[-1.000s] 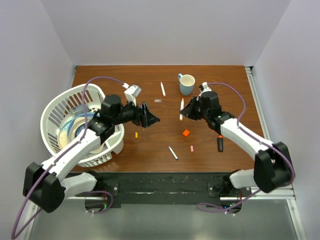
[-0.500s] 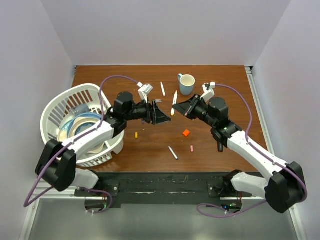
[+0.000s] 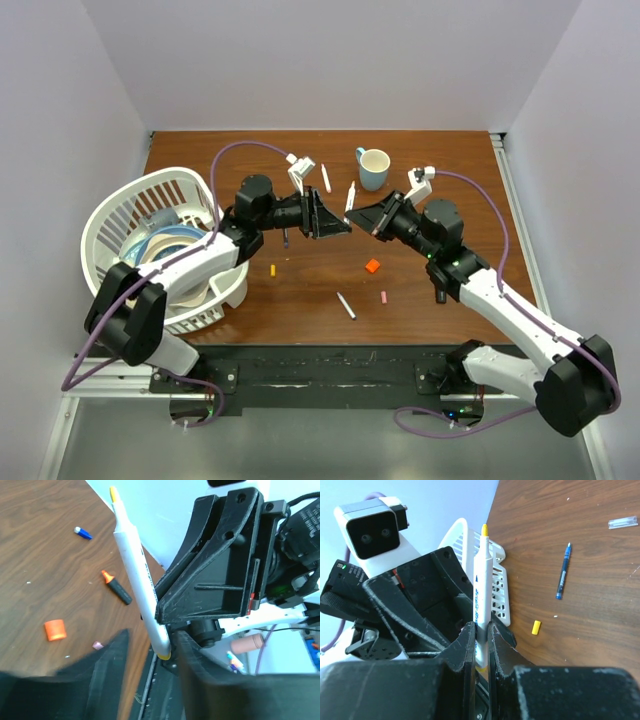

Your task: Insert the pens into the pen caps

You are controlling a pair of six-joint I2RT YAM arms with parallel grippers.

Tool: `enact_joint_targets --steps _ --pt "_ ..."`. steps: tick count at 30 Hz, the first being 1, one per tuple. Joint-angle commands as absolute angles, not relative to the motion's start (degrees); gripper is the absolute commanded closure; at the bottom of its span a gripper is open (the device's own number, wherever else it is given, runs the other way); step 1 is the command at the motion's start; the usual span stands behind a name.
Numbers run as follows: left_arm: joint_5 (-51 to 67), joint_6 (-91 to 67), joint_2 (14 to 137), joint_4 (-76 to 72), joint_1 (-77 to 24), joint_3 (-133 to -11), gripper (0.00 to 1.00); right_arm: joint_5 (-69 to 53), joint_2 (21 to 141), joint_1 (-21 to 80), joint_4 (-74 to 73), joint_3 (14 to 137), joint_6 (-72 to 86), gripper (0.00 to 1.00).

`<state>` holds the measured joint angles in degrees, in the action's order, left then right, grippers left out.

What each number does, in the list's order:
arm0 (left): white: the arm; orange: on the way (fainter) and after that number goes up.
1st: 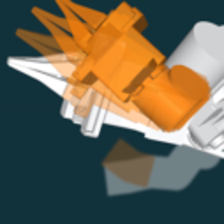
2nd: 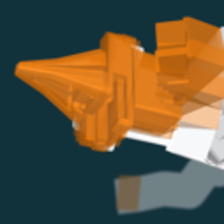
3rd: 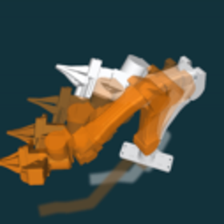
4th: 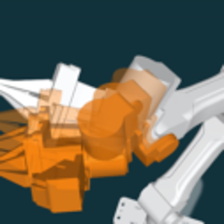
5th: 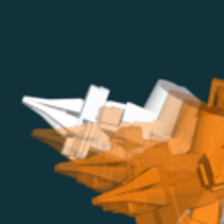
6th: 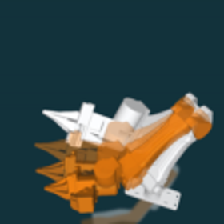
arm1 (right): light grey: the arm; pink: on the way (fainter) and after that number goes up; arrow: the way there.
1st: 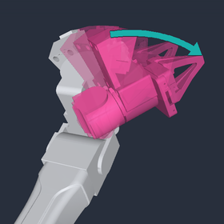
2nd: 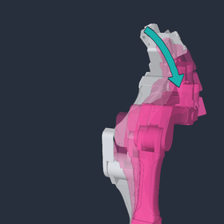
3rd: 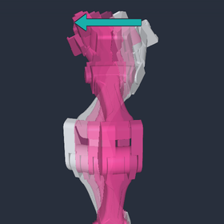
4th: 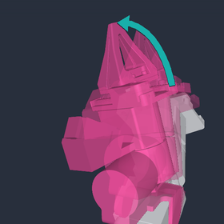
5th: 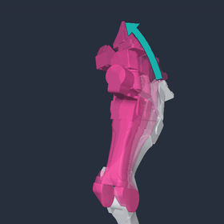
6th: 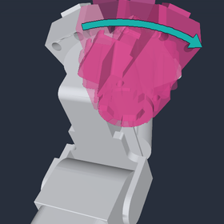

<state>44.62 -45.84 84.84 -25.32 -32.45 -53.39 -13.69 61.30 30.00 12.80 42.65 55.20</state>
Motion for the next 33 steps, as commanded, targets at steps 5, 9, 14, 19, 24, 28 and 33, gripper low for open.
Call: enact_joint_targets --steps 5,9,14,19,24,28,33 --pt "47.90 -47.90 84.38 -28.49 -32.78 -54.58 1.00 -15.91 58.01 30.41 13.71 43.15 54.15 0.85" --pt "48.69 -45.53 82.80 -25.23 -32.78 -53.62 1.00 -14.16 57.31 30.50 10.56 45.61 52.12 0.64" --pt "49.66 -42.98 80.08 -22.68 -32.78 -51.42 1.00 -11.16 57.22 30.50 6.68 48.95 48.87 0.60" --pt "50.45 -42.45 78.14 -22.85 -32.78 -49.92 1.00 -9.84 58.88 30.41 5.36 51.06 47.82 0.63" --pt "51.24 -42.36 77.43 -22.94 -32.78 -50.27 1.00 -11.86 59.59 30.50 5.71 51.42 46.76 0.79" --pt "51.50 -42.19 77.52 -22.68 -32.78 -51.68 1.00 -12.92 58.80 30.41 5.80 50.36 46.32 0.88" --pt "51.24 -40.96 77.69 -20.74 -32.78 -53.43 0.94 -15.03 58.62 30.41 6.50 49.40 45.88 1.00"
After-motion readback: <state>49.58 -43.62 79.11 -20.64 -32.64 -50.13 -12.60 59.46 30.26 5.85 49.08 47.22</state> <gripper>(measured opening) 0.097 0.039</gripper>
